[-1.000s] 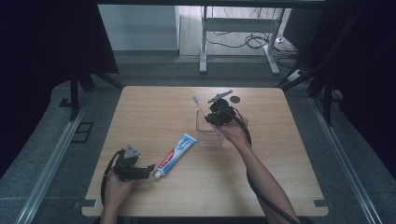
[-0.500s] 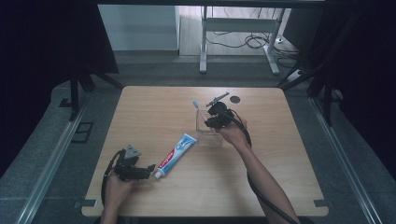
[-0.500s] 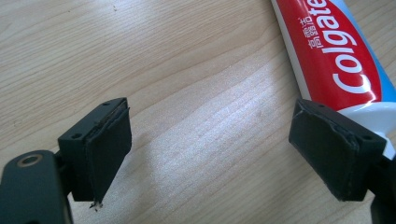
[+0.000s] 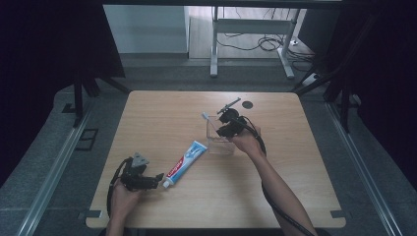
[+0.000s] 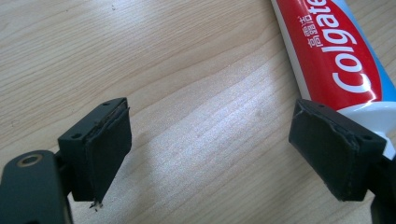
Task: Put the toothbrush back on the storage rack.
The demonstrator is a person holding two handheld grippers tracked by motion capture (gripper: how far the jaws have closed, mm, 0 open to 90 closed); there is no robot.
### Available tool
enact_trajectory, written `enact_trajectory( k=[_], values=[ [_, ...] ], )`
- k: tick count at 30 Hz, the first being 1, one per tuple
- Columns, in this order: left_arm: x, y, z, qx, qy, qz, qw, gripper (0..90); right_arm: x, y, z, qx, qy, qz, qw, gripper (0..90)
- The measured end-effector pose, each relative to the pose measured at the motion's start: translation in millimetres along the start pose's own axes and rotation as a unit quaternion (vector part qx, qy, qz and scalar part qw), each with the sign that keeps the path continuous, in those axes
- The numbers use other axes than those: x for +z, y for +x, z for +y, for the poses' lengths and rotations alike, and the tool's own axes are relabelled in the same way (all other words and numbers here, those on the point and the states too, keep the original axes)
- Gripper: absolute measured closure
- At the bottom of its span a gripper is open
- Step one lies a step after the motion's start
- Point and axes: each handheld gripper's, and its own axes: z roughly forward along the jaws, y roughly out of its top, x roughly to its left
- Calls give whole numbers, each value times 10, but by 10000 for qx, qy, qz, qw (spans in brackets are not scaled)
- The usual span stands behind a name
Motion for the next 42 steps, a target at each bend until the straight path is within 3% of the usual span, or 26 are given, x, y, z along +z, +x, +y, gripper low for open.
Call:
enact_trajectory(
  k=[15,24,31,35,36,42],
  values=[
    [-3,-6,16,-124,5,-51,9999,135,-248,29,15,-88,-373,-15,9993,637],
    [-10,-4,21,-214,9,-91,9997,137,-401,89,5,-258,-621,-25,9977,470],
    [-13,-4,21,-219,3,-82,9997,138,-503,109,-42,-421,-818,164,9956,345],
    [-22,1,22,-259,-27,-91,9996,137,-558,139,-85,-377,-955,172,9946,239],
    [-25,4,21,-270,-36,-91,9996,138,-572,152,-109,-386,-969,122,9945,170],
    [-34,16,20,-303,-50,-117,9995,138,-618,172,-184,-424,-998,89,9941,96]
  ],
)
